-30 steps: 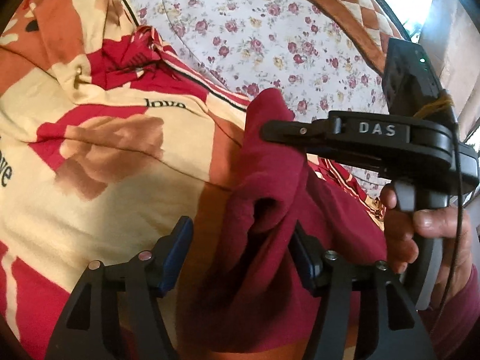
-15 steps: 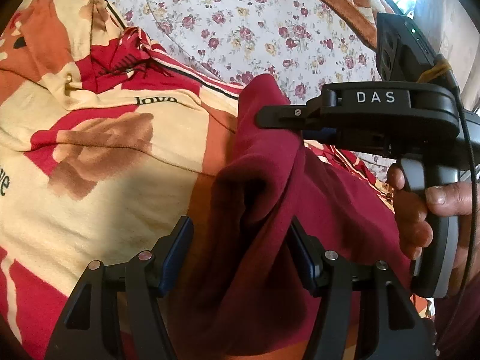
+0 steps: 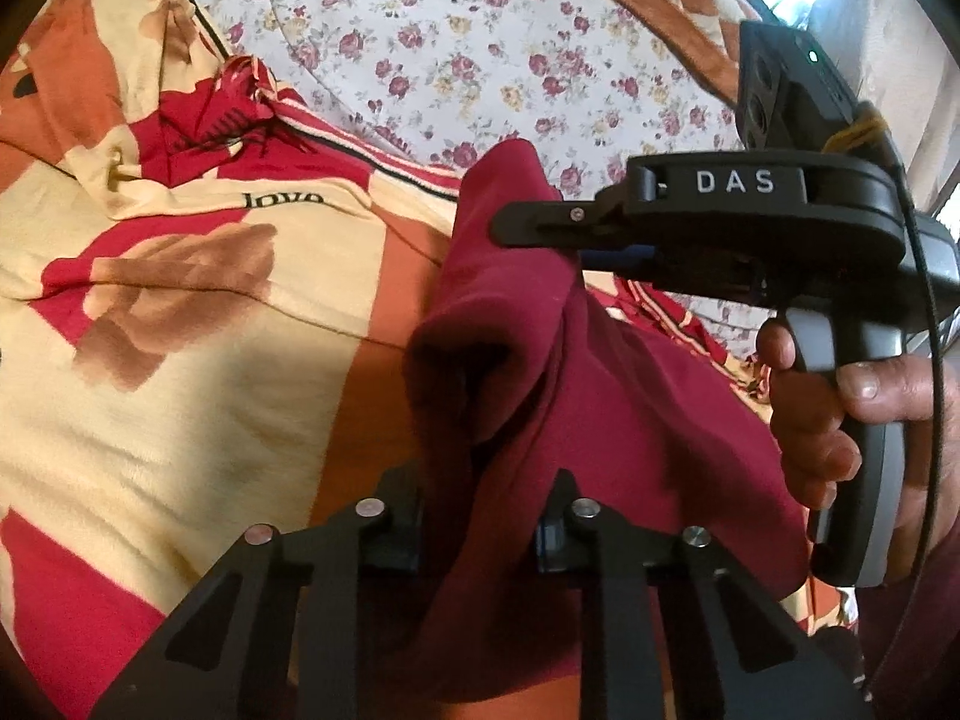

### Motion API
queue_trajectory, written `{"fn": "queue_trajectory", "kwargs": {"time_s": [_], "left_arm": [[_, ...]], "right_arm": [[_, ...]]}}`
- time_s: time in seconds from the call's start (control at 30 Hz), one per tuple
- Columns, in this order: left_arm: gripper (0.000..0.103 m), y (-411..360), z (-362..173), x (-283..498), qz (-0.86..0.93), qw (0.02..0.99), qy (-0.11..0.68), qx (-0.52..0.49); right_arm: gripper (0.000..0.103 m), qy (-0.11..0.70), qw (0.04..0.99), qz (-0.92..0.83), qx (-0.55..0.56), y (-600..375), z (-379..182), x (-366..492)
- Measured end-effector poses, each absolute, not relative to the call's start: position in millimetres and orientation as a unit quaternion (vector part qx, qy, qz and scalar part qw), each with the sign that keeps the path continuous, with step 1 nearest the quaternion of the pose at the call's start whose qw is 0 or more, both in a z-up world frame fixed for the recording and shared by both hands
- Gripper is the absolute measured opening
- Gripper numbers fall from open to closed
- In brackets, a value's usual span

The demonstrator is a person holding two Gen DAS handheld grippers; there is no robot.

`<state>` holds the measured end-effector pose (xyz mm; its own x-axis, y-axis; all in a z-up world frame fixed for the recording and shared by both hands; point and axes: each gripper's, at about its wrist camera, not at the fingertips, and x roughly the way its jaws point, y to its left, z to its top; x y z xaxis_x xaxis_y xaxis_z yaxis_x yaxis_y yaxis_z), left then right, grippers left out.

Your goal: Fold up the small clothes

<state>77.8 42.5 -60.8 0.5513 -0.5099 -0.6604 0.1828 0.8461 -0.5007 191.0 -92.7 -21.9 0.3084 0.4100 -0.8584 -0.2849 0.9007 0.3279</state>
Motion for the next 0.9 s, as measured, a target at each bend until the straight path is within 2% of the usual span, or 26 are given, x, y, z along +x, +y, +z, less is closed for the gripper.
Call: {"fn": "queue_trajectory", "kwargs": {"time_s": [0.13, 0.33, 0.9], "left_arm": [[0.0, 42, -51, 71, -0.199, 0.86, 0.422, -0.205], [0.0, 21, -30, 60, -0.199, 0.876, 0.41, -0.158], [0.0, -33, 2, 32, -0.219, 0.882, 0.403, -0.105]], "right_arm": [[0.022, 0.541, 0.809, 0.218, 0.065, -101, -11, 186], [0.021, 0.528, 0.817, 0.223, 0.066, -114, 12, 175], [0.021, 0.497, 0.842, 0.195, 0.07, -177, 65, 138]]}}
